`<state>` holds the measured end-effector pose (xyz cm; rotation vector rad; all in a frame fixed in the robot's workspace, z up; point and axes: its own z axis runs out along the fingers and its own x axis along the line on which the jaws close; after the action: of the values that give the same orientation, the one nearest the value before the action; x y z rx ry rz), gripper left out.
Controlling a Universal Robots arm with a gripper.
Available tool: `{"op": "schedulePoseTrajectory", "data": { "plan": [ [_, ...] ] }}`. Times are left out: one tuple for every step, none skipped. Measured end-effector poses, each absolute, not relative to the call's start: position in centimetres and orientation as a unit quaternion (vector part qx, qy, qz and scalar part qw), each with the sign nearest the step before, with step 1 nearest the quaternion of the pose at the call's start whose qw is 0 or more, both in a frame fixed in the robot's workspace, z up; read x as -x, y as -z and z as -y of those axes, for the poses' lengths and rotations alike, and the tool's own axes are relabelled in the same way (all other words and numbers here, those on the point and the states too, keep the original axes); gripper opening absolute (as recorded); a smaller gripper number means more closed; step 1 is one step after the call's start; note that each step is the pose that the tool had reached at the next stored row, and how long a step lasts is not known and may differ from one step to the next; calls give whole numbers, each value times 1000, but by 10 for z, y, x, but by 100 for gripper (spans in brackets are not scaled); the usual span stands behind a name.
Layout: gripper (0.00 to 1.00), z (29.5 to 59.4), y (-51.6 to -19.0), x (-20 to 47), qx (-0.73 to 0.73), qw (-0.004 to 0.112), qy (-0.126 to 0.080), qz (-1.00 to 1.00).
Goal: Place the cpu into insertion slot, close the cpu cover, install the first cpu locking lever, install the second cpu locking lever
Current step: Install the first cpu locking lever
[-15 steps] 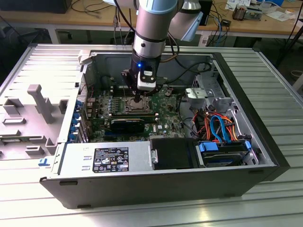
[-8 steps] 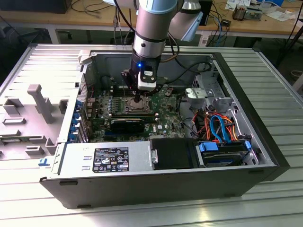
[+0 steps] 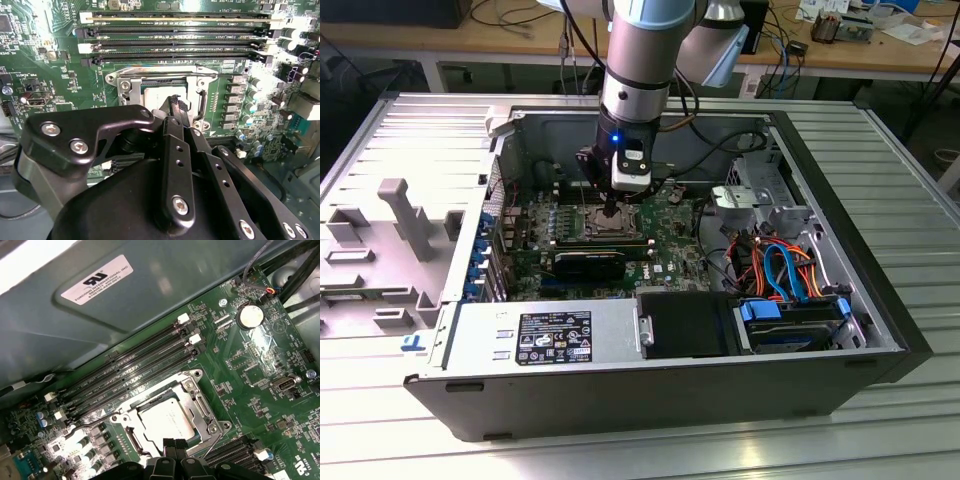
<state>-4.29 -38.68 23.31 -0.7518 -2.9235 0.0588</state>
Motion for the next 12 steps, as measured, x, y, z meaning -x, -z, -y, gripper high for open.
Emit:
{"op": "schedulePoseTrajectory", "data": {
  "plan": [
    [11,387,-233,43,248,61,-19,967],
    [11,387,-233,43,247,61,-20,967],
    [11,387,-233,43,247,61,-20,967],
    [11,387,-233,43,246,61,-20,967],
    [11,387,-233,43,246,61,-20,967],
    [11,387,-233,43,245,61,-20,967],
    [11,387,-233,43,244,61,-20,968],
    [11,387,-233,43,244,61,-20,968],
    [11,387,-233,43,243,61,-20,968],
    [11,387,-233,43,243,61,-20,968],
    [11,387,-233,43,242,61,-20,968],
    [11,387,-233,43,242,61,-20,968]
  ]
}}
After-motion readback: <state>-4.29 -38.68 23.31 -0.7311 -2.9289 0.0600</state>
